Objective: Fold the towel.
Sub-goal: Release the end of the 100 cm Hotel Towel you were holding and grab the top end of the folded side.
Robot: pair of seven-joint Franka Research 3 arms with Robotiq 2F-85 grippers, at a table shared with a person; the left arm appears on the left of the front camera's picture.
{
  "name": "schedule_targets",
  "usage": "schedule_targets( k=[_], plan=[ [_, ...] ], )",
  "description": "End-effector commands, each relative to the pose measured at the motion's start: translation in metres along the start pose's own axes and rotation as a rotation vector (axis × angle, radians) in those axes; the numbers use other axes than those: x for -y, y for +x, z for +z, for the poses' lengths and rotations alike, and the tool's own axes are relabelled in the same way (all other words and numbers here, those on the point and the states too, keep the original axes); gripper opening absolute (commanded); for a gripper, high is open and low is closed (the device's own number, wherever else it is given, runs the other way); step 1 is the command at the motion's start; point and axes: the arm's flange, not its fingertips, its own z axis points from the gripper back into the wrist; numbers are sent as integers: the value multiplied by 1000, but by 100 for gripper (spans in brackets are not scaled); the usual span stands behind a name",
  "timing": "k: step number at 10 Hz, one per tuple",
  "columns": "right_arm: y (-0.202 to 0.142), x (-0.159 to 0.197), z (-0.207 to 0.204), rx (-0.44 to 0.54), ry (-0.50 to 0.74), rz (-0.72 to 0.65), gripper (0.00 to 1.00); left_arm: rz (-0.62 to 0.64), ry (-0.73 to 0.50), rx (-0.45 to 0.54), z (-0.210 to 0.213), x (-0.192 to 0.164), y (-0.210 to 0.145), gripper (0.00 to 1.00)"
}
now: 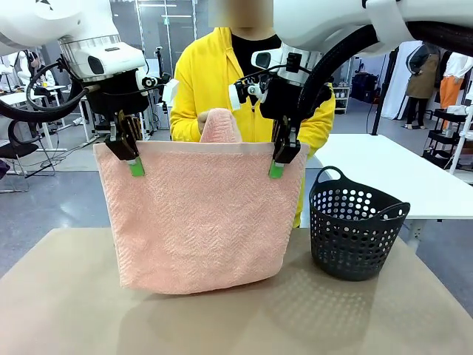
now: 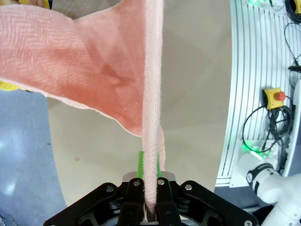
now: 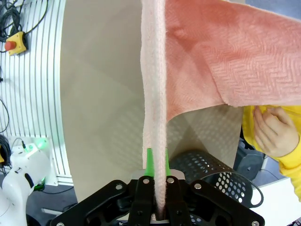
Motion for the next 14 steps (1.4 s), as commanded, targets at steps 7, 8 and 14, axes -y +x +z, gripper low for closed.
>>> schedule_targets(
  k=[7,8,14],
  plan=[
    [-1,0,0,-10,-2,2,0,-6,5,2,3,-2,1,0],
    [-1,0,0,-10,-2,2,0,-6,5,2,3,-2,1,0],
    [-1,0,0,-10,-2,2,0,-6,5,2,3,-2,1,0]
  ],
)
